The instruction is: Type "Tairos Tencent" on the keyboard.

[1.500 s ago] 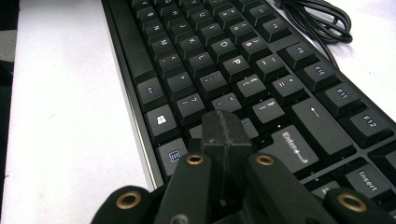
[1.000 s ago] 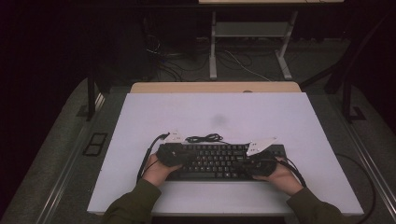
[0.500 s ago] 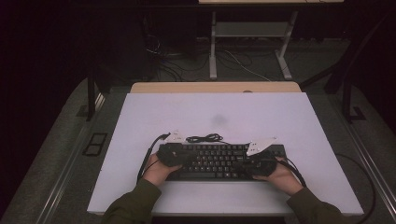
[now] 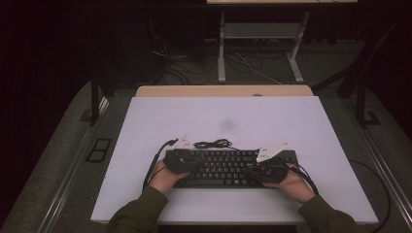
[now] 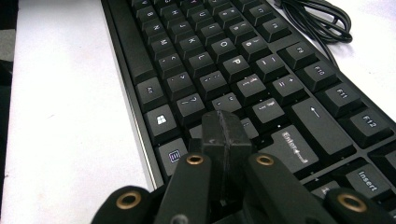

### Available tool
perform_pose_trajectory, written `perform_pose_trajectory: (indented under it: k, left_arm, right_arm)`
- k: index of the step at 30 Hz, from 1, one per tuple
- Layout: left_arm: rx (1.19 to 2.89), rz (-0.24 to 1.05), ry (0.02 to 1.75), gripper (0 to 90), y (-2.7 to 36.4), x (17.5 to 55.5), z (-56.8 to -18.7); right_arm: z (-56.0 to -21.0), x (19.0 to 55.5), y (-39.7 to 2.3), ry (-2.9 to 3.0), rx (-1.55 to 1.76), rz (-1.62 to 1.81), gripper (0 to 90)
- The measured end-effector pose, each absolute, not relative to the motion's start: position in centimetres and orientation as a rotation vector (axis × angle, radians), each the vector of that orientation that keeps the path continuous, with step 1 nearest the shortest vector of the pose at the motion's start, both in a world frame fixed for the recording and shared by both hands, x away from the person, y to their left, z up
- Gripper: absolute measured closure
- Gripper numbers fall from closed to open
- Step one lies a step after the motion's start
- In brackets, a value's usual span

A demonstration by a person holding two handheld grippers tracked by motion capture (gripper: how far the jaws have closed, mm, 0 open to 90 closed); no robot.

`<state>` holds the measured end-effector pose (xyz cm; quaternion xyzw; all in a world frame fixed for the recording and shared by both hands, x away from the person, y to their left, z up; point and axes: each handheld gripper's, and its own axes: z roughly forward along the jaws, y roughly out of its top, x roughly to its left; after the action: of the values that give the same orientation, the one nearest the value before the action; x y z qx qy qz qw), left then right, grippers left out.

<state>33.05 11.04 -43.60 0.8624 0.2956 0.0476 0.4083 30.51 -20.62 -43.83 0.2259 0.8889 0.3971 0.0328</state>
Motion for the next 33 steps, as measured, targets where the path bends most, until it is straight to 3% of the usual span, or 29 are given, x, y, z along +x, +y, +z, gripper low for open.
perform_pose_trajectory:
  k: [7,13,20,23,25,33]
  left_arm:
    - [2.122,0.123,0.763,88.2,11.1,32.8,-43.2]
    - [2.082,0.139,0.760,77.9,11.5,32.7,-42.7]
    - [2.052,0.155,0.761,57.4,11.8,32.6,-42.5]
    - [2.048,0.168,0.772,39.8,11.7,32.6,-42.6]
    - [2.055,0.182,0.795,20.4,11.6,32.6,-42.8]
    - [2.056,0.189,0.778,15.2,11.5,32.5,-42.8]
  right_arm:
    - [-43.8,30.5,-20.6,2.736,0.696,1.221,89.8]
    - [-43.8,30.5,-20.6,2.736,0.695,1.221,89.8]
    - [-43.8,30.5,-20.6,2.736,0.696,1.221,89.8]
    - [-43.8,30.5,-20.6,2.736,0.699,1.219,89.8]
    - [-43.8,30.5,-20.6,2.735,0.696,1.220,89.8]
    - [-43.8,30.5,-20.6,2.737,0.696,1.220,89.8]
